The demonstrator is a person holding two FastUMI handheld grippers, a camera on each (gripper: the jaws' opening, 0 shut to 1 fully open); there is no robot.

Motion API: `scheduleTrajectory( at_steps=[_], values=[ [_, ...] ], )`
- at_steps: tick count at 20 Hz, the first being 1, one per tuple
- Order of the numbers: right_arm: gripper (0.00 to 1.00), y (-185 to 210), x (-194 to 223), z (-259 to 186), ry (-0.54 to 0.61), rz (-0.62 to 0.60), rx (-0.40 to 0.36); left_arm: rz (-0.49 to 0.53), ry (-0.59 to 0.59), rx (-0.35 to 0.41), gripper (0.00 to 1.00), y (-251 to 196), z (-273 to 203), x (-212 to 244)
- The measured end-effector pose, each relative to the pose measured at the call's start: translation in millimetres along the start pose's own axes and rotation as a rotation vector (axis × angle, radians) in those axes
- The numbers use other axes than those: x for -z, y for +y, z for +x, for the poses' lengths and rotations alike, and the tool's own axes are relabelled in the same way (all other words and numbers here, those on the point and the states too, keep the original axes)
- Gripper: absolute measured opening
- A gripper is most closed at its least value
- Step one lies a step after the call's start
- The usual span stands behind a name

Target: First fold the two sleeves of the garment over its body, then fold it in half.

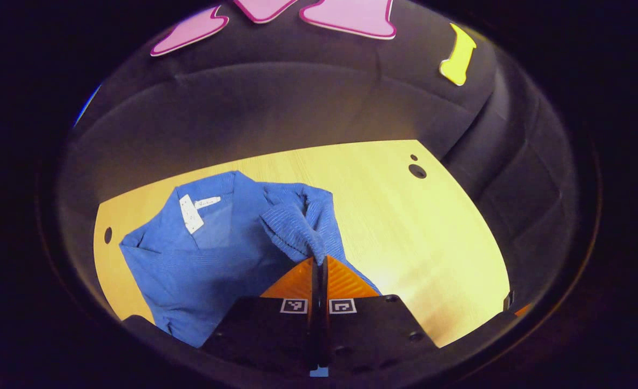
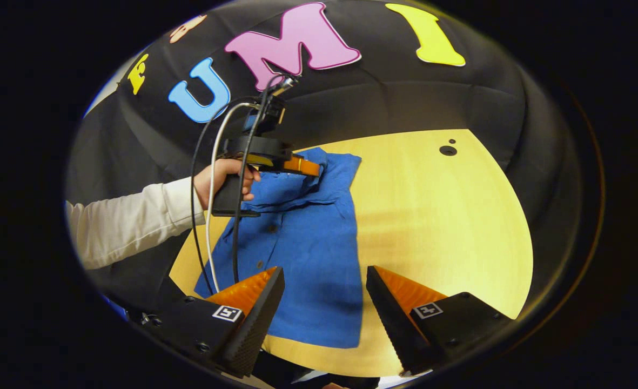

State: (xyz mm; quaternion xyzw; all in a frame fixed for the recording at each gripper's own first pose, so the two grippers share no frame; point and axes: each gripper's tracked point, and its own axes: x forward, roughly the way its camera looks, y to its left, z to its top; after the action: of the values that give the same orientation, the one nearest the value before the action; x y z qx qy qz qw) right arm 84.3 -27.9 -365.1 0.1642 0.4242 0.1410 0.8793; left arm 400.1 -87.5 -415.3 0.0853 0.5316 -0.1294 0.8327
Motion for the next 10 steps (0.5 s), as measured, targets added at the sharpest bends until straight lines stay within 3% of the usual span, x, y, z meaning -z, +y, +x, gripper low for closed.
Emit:
scheduleTrajectory(
  at_steps=[2,4,7,10],
  values=[
    [0.98,-18.4,0.0,-1.6,0.008,0.021,-0.01,-0.008,0.048,0.011,0.01,-12.0,18.7,5.7],
    [0.98,-33.9,1.2,-0.7,0.021,0.039,-0.021,-0.042,0.065,0.042,0.12,-29.7,24.3,6.8],
    [0.98,-49.1,1.3,1.0,0.035,0.057,-0.038,-0.072,-0.004,0.048,0.62,-43.5,19.8,-4.5],
    [0.98,-52.0,0.6,2.7,0.035,0.059,-0.064,-0.047,-0.067,-0.007,0.72,-39.9,-7.8,-11.5]
  ],
)
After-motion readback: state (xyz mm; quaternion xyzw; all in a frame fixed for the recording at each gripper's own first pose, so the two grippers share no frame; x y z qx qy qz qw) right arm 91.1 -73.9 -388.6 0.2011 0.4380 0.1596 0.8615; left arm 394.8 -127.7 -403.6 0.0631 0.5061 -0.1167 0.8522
